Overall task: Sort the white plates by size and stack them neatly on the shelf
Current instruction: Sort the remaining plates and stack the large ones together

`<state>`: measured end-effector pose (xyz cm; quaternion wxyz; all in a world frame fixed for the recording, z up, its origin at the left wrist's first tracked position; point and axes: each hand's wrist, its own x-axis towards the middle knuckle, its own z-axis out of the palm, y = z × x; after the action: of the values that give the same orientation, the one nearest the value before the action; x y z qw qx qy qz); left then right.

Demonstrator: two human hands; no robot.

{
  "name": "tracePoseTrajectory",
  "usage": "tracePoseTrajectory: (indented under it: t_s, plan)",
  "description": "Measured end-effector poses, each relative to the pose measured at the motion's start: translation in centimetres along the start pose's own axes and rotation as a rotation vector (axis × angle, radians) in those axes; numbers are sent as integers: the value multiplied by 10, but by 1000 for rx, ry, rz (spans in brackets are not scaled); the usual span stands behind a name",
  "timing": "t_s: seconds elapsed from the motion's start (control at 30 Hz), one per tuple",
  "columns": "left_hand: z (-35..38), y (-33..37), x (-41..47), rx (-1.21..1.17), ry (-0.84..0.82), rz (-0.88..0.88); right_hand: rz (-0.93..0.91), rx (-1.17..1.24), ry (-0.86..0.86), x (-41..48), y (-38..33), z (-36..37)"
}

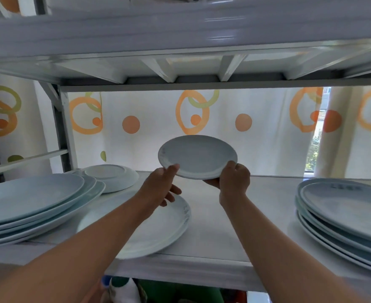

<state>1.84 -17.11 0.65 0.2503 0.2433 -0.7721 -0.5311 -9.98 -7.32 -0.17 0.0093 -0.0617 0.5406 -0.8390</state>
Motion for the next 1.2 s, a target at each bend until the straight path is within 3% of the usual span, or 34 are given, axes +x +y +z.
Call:
tracePoseTrajectory:
  t_s: [0.13,0.3,0.53,0.77,1.2]
  plan:
    - [29,10,-20,-379,45,63,-5,120,10,-21,-32,-21]
    - [78,18,-35,-566,49,115,-66,116,55,-32,-68,-64]
    - [137,5,-35,-539,-17,135,-155,4,173,-34,-106,-130]
    - [132,-3,-26,-533,-70,146,-99,30,168,-45,-139,-169]
    - [134,-8,-27,-498,-139,174,-194,-78,320,-64,-144,-237]
